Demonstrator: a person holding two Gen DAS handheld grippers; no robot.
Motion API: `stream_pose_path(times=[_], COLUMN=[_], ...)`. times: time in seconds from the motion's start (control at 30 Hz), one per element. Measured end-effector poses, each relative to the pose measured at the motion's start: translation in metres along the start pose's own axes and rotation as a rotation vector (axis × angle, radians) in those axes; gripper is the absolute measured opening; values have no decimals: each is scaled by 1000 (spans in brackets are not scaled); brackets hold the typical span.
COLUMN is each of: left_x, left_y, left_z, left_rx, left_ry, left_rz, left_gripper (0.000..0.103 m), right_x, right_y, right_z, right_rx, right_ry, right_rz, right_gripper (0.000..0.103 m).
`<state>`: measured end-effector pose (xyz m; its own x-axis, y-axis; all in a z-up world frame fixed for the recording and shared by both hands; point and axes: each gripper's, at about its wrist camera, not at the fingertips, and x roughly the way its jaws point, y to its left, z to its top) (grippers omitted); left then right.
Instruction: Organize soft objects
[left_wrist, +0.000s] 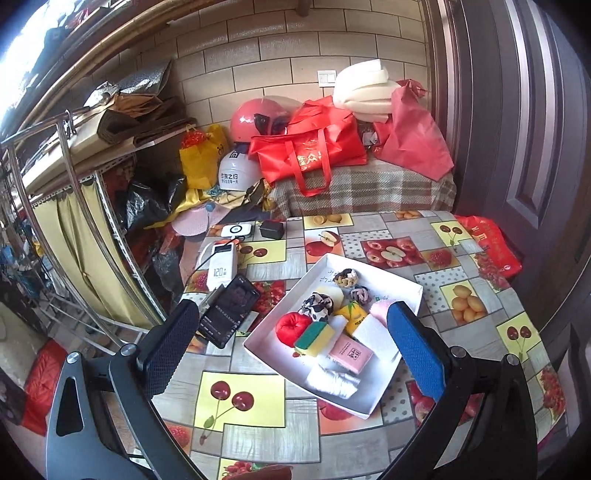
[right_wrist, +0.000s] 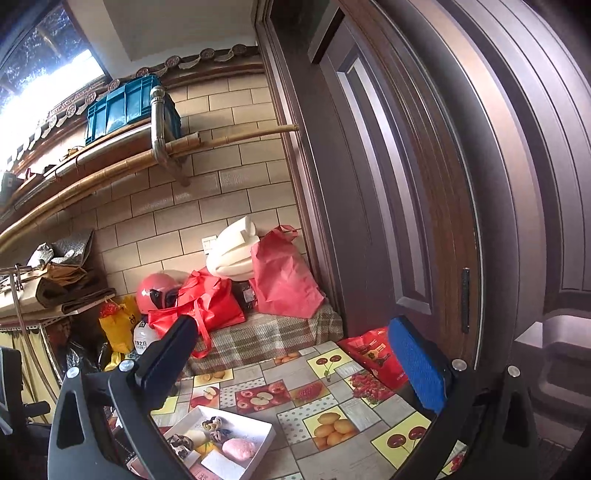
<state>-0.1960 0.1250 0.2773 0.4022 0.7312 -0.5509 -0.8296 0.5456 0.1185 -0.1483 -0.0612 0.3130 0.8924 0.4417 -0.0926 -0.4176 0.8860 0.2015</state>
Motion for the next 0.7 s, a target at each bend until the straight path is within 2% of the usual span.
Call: stream_pose_path(times=[0.07,0.23,0.7], left_x=[3,6,2], left_y=[-5,-8,-20], left_z=[-3,-11,-12], left_rx=[13,-15,4], left_ry=[15,70,55], left_rz=[36,-6,-14], left_gripper=[103,103,102], right_x=[3,3,2], right_y=[-4,-10,-12], right_z=[-5,-8,-8], right_rx=[8,19,8], right_ry=[35,54,51], right_rz=[-5,-8,-1], right_gripper=[103,103,103])
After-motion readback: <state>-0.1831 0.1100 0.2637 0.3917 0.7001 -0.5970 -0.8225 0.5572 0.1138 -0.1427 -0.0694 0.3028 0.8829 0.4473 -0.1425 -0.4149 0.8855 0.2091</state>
